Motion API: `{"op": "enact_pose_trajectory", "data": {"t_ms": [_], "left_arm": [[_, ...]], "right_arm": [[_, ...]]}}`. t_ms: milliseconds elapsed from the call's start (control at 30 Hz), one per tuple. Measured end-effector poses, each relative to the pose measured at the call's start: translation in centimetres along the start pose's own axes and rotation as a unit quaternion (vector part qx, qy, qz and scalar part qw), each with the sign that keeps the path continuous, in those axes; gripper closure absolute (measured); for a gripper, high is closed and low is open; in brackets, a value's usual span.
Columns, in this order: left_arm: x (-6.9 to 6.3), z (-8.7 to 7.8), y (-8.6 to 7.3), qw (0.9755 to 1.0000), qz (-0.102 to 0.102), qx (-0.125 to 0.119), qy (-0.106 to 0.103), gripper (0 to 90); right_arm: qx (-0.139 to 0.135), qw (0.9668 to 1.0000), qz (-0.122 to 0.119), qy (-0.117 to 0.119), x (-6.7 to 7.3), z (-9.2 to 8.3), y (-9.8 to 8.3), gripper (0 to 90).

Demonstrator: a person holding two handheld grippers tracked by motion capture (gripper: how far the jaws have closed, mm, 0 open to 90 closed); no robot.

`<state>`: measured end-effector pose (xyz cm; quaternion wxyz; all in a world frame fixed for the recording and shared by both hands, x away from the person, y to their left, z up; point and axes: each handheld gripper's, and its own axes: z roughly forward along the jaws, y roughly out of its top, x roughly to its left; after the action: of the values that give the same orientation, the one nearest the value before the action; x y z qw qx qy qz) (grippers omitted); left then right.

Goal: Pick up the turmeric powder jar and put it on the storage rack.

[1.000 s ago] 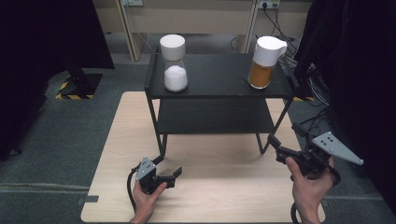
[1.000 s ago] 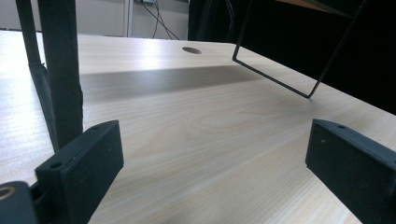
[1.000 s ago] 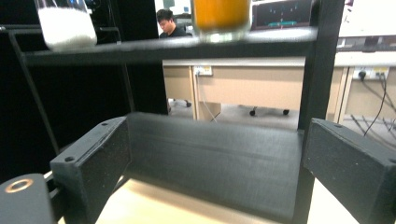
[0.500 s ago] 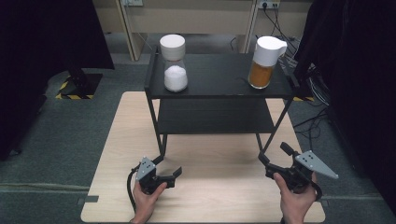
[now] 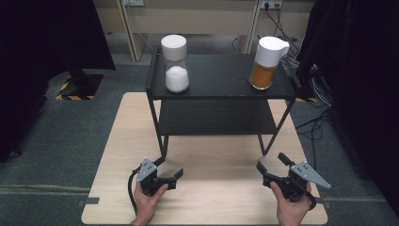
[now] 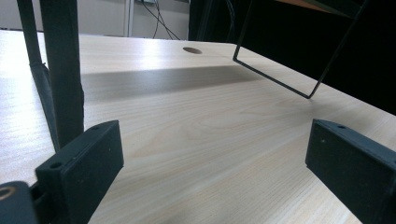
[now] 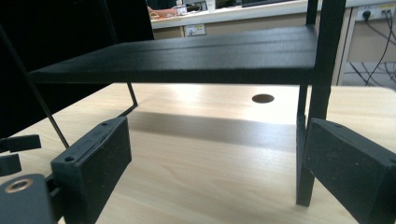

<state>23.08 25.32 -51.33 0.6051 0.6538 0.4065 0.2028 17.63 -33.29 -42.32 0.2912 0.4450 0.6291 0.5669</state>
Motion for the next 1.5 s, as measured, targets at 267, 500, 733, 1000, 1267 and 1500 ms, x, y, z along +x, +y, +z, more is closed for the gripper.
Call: {"op": "enact_pose_trajectory", "data": {"t_ms": [267, 500, 733, 1000, 1267, 1500], "left_arm": [[0.0, 0.0, 0.0, 1.0, 0.0, 0.0, 0.0, 3.4], [0.0, 0.0, 0.0, 1.0, -0.001, 0.0, 0.001, 3.5], [0.0, 0.0, 0.0, 1.0, -0.001, 0.0, 0.002, 3.5], [-0.1, 0.0, 0.0, 1.0, -0.002, 0.0, 0.003, 3.5], [0.0, 0.0, 0.0, 1.0, -0.003, 0.0, 0.002, 3.5], [-0.1, 0.0, 0.0, 1.0, -0.003, 0.0, 0.003, 3.4]], "right_arm": [[0.014, 0.9999, 0.005, -0.005, -0.1, 0.4, -1.4, 7.8], [0.028, 0.9995, 0.001, -0.011, 0.0, 0.6, -2.2, 7.8], [0.047, 0.9988, 0.001, -0.014, -0.1, 1.0, -3.3, 7.8], [0.058, 0.9983, 0.002, -0.012, -0.1, 1.4, -4.6, 7.8], [0.061, 0.9981, 0.004, -0.012, -0.3, 1.5, -4.8, 7.8], [0.052, 0.9985, 0.012, 0.0, -0.5, 1.3, -4.9, 6.4]]}}
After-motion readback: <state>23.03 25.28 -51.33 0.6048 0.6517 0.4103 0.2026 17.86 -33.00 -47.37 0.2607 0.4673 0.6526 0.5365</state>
